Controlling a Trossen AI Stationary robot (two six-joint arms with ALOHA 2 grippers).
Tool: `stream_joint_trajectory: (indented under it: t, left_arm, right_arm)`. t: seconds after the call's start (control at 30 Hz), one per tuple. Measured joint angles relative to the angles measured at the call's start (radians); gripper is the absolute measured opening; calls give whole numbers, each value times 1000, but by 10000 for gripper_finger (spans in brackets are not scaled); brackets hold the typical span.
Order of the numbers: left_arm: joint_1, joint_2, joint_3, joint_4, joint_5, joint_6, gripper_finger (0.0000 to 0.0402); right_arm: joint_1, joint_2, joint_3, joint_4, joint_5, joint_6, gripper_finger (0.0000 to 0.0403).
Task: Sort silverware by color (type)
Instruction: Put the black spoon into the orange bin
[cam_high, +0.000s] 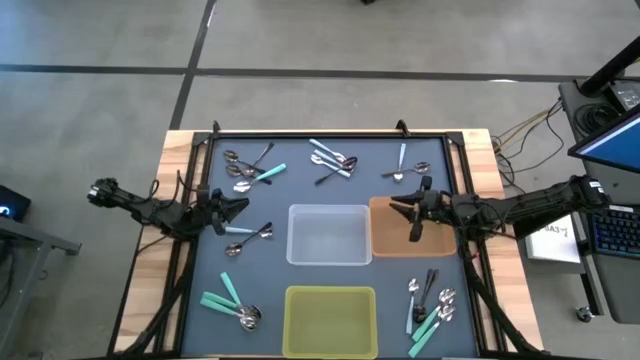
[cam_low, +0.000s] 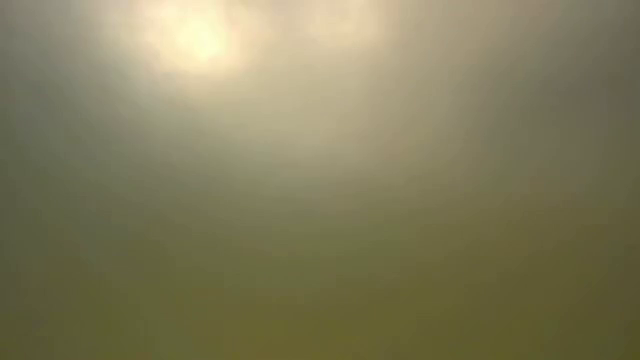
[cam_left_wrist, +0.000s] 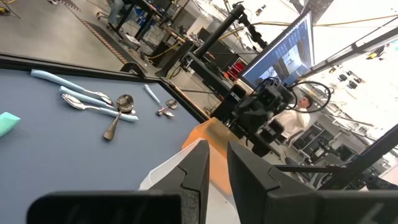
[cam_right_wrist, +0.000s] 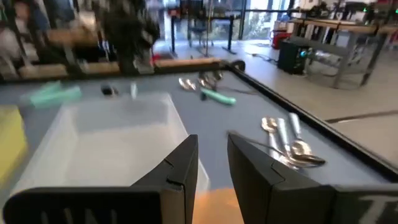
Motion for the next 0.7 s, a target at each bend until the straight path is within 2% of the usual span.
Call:
stream_joint_trajectory:
  t: [0.07, 0.23, 0.4, 0.6, 0.7]
  left_arm:
    - [0, 0, 0, 0, 0, 0, 40]
    - [0, 0, 0, 0, 0, 0, 40]
    - [0, 0, 0, 0, 0, 0, 40]
    - [0, 0, 0, 0, 0, 0, 40]
    - [0, 0, 0, 0, 0, 0, 40]
  right_arm:
    - [0, 0, 0, 29, 0, 54, 79]
    - [-2, 1, 0, 46, 0, 33, 79]
    - [-6, 2, 0, 52, 1, 154, 79]
    - [-5, 2, 0, 52, -1, 181, 79]
    - [-4, 2, 0, 51, -4, 330, 79]
